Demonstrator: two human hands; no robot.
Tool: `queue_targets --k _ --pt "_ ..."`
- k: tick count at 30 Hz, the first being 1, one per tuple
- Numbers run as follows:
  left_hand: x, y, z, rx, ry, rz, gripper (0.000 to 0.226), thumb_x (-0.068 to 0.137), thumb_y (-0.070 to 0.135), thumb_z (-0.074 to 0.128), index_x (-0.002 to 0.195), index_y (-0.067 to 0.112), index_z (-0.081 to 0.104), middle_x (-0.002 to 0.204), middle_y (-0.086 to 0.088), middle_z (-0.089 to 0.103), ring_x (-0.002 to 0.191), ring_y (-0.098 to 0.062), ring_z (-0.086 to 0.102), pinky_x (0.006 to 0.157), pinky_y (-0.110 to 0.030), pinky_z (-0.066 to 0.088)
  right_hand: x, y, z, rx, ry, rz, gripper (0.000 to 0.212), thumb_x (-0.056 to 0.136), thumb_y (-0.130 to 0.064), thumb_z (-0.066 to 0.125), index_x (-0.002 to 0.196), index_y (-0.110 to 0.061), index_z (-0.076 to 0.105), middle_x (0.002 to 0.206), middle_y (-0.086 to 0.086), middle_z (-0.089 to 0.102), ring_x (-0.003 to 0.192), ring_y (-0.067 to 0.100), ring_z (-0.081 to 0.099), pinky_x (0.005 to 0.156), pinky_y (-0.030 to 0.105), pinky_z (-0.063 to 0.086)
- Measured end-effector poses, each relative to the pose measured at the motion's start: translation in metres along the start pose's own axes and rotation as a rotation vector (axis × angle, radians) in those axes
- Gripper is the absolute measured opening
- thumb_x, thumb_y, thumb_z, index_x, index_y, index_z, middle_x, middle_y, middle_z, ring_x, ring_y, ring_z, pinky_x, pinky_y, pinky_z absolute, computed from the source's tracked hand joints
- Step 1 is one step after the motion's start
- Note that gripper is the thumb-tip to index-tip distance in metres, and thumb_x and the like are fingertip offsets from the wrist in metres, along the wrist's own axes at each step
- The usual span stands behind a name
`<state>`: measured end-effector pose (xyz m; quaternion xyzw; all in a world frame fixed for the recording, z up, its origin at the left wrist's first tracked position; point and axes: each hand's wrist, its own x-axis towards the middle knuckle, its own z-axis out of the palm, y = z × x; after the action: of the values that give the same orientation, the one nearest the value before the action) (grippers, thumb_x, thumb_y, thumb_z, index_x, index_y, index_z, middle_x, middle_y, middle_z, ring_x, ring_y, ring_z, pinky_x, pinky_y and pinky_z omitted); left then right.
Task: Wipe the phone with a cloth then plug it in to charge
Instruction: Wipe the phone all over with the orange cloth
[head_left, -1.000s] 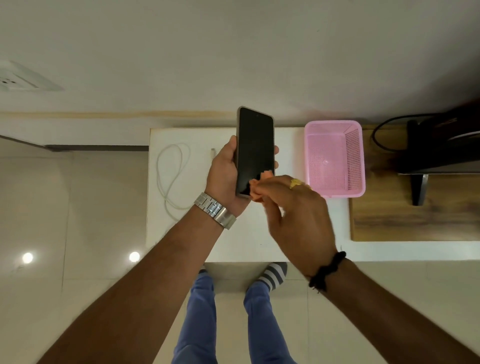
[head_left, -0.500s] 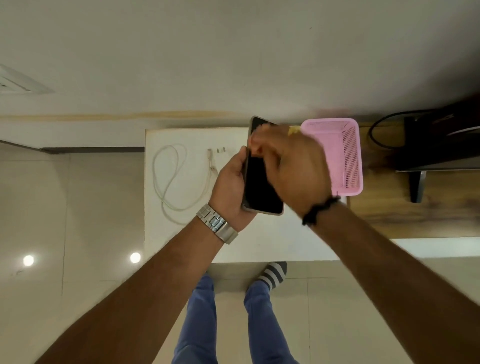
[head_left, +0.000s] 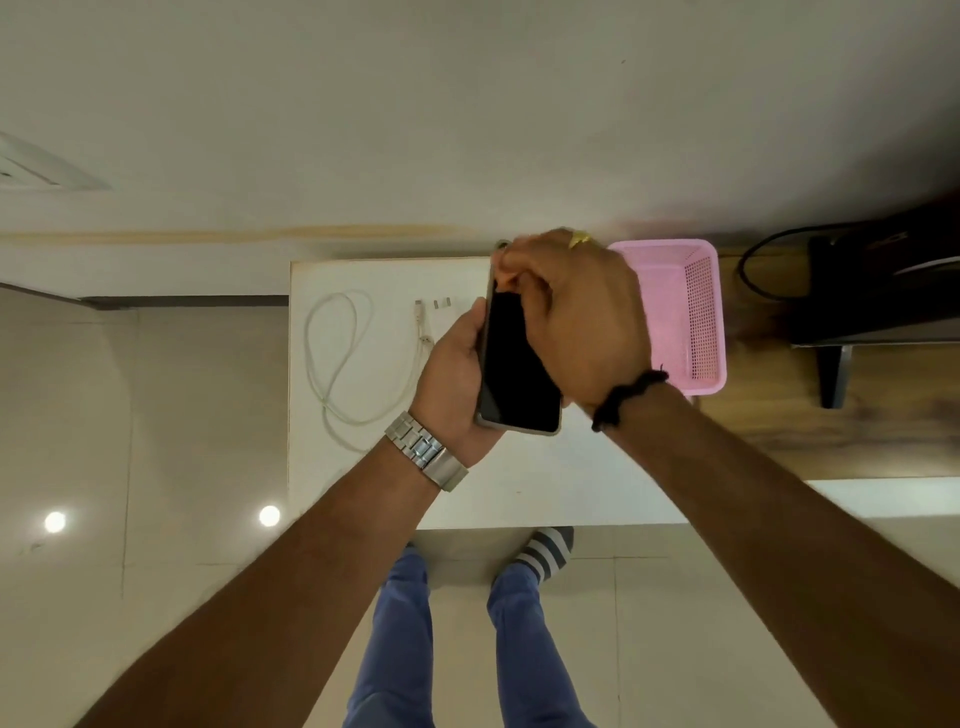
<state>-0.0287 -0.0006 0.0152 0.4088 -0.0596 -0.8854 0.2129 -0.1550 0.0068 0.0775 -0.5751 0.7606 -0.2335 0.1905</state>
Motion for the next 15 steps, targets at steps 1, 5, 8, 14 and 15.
queue_targets --k 1,5,8,14,15 --pt "-0.001 0.005 -0.001 -0.022 0.009 0.016 0.042 0.107 0.044 0.043 0.114 0.020 0.076 0.113 -0.009 0.076 0.101 -0.027 0.074 0.086 -0.042 0.060 -0.012 -0.009 0.003 -0.012 -0.015 -0.036 0.029 0.090 -0.016 0.048 0.101 -0.020 0.076 0.108 0.000 0.074 0.095 0.022 0.068 0.083 0.033 0.055" --pt "-0.003 0.002 -0.006 0.001 -0.012 0.021 0.041 0.105 0.043 0.048 0.099 0.019 0.081 0.104 -0.007 0.076 0.096 -0.024 0.074 0.083 -0.036 0.060 -0.038 -0.017 0.002 0.029 -0.063 -0.103 0.022 0.093 -0.008 0.058 0.101 -0.019 0.076 0.107 0.001 0.075 0.094 0.022 0.070 0.083 0.038 0.059" --pt "-0.004 -0.008 -0.004 0.078 -0.021 -0.014 0.046 0.106 0.048 0.041 0.109 0.022 0.079 0.112 -0.011 0.075 0.095 -0.029 0.073 0.081 -0.047 0.060 0.001 0.000 -0.001 0.061 0.033 0.024 0.028 0.093 -0.007 0.055 0.105 -0.021 0.077 0.109 -0.004 0.075 0.099 0.015 0.068 0.089 0.035 0.055" --pt "-0.001 -0.001 -0.001 0.056 -0.010 0.039 0.042 0.106 0.046 0.044 0.119 0.019 0.073 0.119 -0.011 0.074 0.104 -0.028 0.073 0.092 -0.047 0.058 0.014 -0.020 0.008 0.063 -0.011 -0.094 0.028 0.090 -0.004 0.053 0.099 -0.016 0.076 0.097 -0.002 0.074 0.088 0.016 0.069 0.079 0.037 0.057" --pt "-0.001 0.000 -0.002 0.054 -0.031 0.038 0.044 0.107 0.047 0.042 0.115 0.020 0.076 0.120 -0.011 0.074 0.103 -0.029 0.073 0.093 -0.052 0.057 0.018 -0.019 0.006 0.072 -0.006 -0.084 0.027 0.091 -0.005 0.054 0.099 -0.016 0.077 0.097 -0.001 0.074 0.089 0.016 0.069 0.080 0.038 0.057"
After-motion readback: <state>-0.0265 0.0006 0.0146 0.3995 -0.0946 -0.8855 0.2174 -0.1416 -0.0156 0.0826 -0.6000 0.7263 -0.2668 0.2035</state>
